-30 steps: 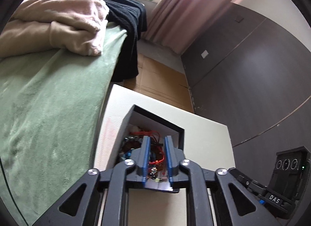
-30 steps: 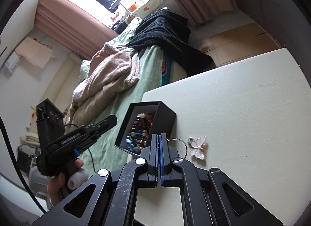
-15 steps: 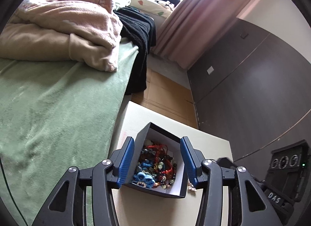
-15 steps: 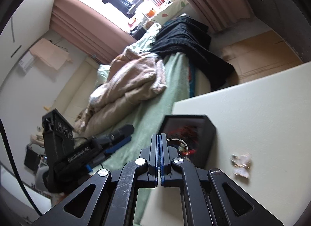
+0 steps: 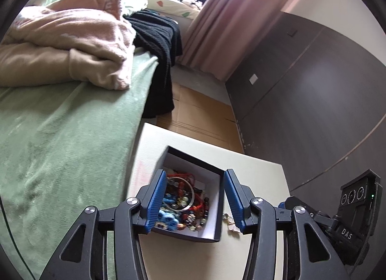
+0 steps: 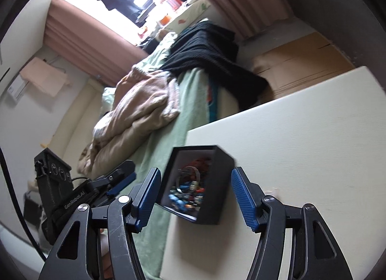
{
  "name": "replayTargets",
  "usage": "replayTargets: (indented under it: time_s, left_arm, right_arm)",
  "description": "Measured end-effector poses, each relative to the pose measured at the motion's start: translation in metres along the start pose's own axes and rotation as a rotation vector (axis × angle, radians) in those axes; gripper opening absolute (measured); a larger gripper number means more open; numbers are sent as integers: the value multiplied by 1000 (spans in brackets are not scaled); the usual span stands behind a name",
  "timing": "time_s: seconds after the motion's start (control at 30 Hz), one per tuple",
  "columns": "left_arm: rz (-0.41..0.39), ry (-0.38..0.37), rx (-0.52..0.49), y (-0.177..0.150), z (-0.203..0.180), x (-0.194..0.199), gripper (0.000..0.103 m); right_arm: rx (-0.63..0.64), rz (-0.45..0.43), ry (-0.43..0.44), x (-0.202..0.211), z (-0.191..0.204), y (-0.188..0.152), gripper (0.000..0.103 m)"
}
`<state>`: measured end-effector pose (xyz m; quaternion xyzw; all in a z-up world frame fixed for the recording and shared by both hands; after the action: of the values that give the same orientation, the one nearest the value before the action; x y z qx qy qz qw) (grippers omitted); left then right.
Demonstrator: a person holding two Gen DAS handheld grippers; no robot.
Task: Organize jewelry
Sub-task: 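Grasp the white butterfly pendant on the table with the left tool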
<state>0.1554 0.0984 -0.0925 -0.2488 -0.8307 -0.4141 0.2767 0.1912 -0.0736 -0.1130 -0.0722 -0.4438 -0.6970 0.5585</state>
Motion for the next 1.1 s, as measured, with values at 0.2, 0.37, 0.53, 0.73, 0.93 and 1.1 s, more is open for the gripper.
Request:
replayTargets:
  time_s: [0.2,0.37,0.53,0.73,0.93,1.1]
  left_arm:
    - [37,-1,-88,-16,-28,-14,50]
    - [100,1,-178,-41,-55,-30,50]
    - [158,20,-265,-67,-80,-48,50]
    - [220,61,-320,-91,-98,-69,50]
    - [294,116,-341,-114,-103,-97,50]
    - [326,173,-334,-126,-98,-117,50]
  right_arm:
    - [-30,6,-107,27,-33,-4,62]
    - [-46,24,-158,39,-53,-8,62]
    - [-86,17,-198,54,-70,-10,62]
    - [-132,-3,-251,81,-93,-9,62]
    - [-167,-10,-263,100,-110,-9,62]
    - [-204,-22,-261,113,-124,-9,62]
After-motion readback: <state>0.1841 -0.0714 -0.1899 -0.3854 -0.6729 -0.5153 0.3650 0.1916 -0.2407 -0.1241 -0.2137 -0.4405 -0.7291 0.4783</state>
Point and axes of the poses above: each gripper's, at about its wrist camera, not at the fingertips, and x roughly against the way its jaws point, z to its left, y to its top, the point moved 8 cm from there along -x, roughly the way its jaws point, and after that the axes turned 4 degrees about x, right-handed, at the moved point
